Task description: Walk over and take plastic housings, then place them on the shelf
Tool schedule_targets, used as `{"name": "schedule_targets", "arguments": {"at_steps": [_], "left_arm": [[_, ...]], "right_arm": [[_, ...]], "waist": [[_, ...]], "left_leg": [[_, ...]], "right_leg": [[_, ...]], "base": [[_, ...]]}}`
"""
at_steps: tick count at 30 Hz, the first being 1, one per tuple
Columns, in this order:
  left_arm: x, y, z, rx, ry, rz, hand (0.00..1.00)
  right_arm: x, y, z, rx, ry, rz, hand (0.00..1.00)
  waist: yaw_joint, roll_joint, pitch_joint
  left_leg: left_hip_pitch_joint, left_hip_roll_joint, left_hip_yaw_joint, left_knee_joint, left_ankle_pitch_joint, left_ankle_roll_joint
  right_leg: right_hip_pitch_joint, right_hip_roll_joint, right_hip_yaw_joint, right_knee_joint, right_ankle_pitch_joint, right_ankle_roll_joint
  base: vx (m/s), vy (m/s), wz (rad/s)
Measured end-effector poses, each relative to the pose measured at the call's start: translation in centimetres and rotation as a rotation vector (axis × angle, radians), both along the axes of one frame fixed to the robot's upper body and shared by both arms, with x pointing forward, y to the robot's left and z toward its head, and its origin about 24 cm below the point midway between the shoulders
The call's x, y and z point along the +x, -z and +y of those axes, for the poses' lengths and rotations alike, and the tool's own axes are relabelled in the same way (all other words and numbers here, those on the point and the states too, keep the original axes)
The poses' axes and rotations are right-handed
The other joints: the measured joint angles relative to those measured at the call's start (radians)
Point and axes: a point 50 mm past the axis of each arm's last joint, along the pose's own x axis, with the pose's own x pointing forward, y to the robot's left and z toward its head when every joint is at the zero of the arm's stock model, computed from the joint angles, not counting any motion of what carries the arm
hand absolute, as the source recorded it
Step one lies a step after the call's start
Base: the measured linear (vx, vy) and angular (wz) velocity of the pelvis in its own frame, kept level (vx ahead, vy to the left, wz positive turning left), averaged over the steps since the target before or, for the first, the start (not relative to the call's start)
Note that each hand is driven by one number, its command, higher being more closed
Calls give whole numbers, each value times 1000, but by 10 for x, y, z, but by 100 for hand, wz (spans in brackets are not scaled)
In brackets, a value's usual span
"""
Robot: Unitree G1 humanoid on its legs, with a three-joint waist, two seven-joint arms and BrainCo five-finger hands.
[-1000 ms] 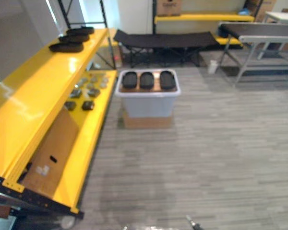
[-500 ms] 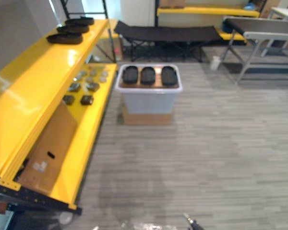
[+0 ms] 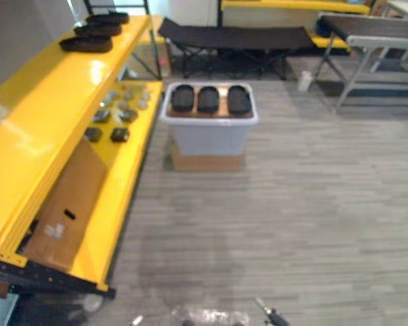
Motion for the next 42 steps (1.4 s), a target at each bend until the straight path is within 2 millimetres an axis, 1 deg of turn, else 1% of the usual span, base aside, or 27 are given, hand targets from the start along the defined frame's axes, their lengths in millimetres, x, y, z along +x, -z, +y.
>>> {"name": "schedule_targets", "arguments": {"at_steps": [1,3,6,7,9,13,15,18,20,21,23,24,25,28,30,31,32,33,34,35,36,37,39,40,41,42], "left_arm": [[1,0,0,1,-1,-5,0],[2,-1,1,6,1,-12,0],[8,-3,3,14,9,-47,0],[11,-3,2,16,17,-59,0],[13,-3,1,14,19,-64,0],[16,-4,0,15,22,-80,0],[16,-4,0,15,21,-83,0],[18,-5,0,20,20,-105,0],[20,-6,-2,17,22,-115,0],[20,-6,-1,21,26,-114,0],[22,-7,0,44,57,-115,0],[24,-8,2,50,58,-123,0],[25,-8,1,47,58,-123,0],[28,-9,2,51,60,-126,0],[35,-10,3,50,48,-140,0],[39,-11,4,52,41,-150,0],[42,-12,4,53,37,-157,0],[46,-13,3,51,11,-172,0],[47,-14,2,53,-5,-181,0],[49,-14,1,55,-18,-186,0],[51,-15,-2,52,-37,-196,0],[48,-13,-11,27,-96,-191,0],[39,-9,-23,-15,-165,-170,0],[38,-8,-28,-42,-221,-175,0],[40,-8,-32,-52,-234,-183,0],[38,-7,-33,-56,-244,-180,0]], "right_arm": [[2,-1,0,-2,-3,-8,0],[2,-1,0,-1,-4,-10,0],[0,-1,-1,6,-9,-13,0],[1,-1,-1,7,-11,-16,0],[2,-1,0,5,-28,-17,0],[3,-1,0,4,-33,-21,0],[4,-2,0,3,-40,-24,0],[7,-3,-1,-12,-77,-31,0],[7,-3,-3,-25,-93,-32,0],[8,-4,-5,-31,-92,-36,0],[8,-5,-6,-33,-87,-39,0],[8,-4,-6,-31,-87,-37,0],[7,-4,-5,-19,-85,-27,0],[3,-2,-4,14,-58,-14,0],[-2,-2,-6,45,-2,-10,0],[-6,-1,-7,47,17,-2,0],[-10,-1,-8,45,23,7,0],[-23,2,-8,49,43,39,0],[-32,3,-8,53,56,60,0],[-36,3,-8,53,61,71,0],[-44,4,-7,52,75,92,0],[-48,5,-10,28,80,112,0],[-49,4,-16,-13,67,121,0],[-43,2,-22,-55,47,110,0],[-39,0,-31,-98,39,98,0],[-34,-1,-32,-111,25,83,0]], "waist": [[5,-2,1],[3,-5,4],[7,-11,20],[8,-9,21],[10,-2,27],[24,2,34],[24,2,35],[24,4,43],[25,8,45],[23,9,47],[22,7,54],[22,11,57],[23,8,56],[23,7,56],[22,10,57],[19,8,56],[21,7,55],[24,3,53],[25,2,52],[24,2,51],[24,3,44],[18,17,35],[4,45,14],[-4,77,3],[-3,92,2],[-1,99,2]], "left_leg": [[-4,0,10,0,-2,3],[-4,-2,11,6,-8,11],[-26,0,10,89,-56,20],[-46,0,8,128,-74,27],[-64,2,6,169,-94,29],[-80,14,7,245,-135,39],[-88,18,9,270,-149,40],[-123,27,27,343,-191,44],[-149,39,35,391,-217,51],[-162,46,36,425,-236,58],[-162,62,39,469,-264,59],[-158,75,40,485,-273,57],[-156,91,39,497,-283,59],[-161,127,36,520,-301,45],[-163,161,16,540,-319,27],[-161,169,0,549,-327,18],[-157,170,-9,551,-332,12],[-144,170,-25,553,-341,-4],[-127,167,-34,555,-352,-18],[-115,163,-47,558,-367,-28],[-108,160,-54,571,-394,-35],[-107,163,-69,602,-435,-56],[-106,192,-76,636,-449,-77],[-179,223,-84,797,-419,-111],[-244,249,-98,952,-335,-138],[-278,260,-106,1012,-301,-140]], "right_leg": [[-7,1,13,-1,3,0],[-7,-1,15,0,4,0],[5,-7,17,3,4,1],[1,-12,16,10,4,1],[-1,-16,15,22,4,1],[1,-15,16,51,4,1],[0,-15,19,61,3,1],[-17,-16,37,81,-13,17],[-49,-18,44,129,-32,21],[-77,-20,48,194,-59,22],[-106,-17,50,287,-81,14],[-114,-11,52,316,-83,11],[-120,-2,52,329,-93,5],[-149,21,60,309,-93,8],[-199,31,62,294,-84,23],[-211,30,60,293,-78,33],[-216,28,59,293,-77,33],[-218,19,58,295,-73,35],[-219,12,59,296,-71,36],[-221,5,59,301,-71,35],[-237,0,57,331,-80,22],[-264,1,57,409,-93,5],[-267,11,31,455,-140,-16],[-268,18,6,487,-177,-30],[-248,24,3,491,-180,-40],[-223,23,2,480,-182,-44]], "base": [[-3,11,-25],[2,4,-9],[0,0,0],[0,0,0],[-2,26,5],[-43,24,1],[-63,23,-3],[-108,29,-15],[-93,51,-16],[-66,35,-4],[-68,37,-6],[-65,42,-9],[-39,36,-8],[-53,52,-5],[24,6,13],[95,-57,31],[158,-107,48],[185,-152,43],[205,-172,45],[303,-269,31],[358,-296,30],[371,-300,27],[293,-163,30],[392,-176,33],[487,-186,27],[508,-158,12]]}}
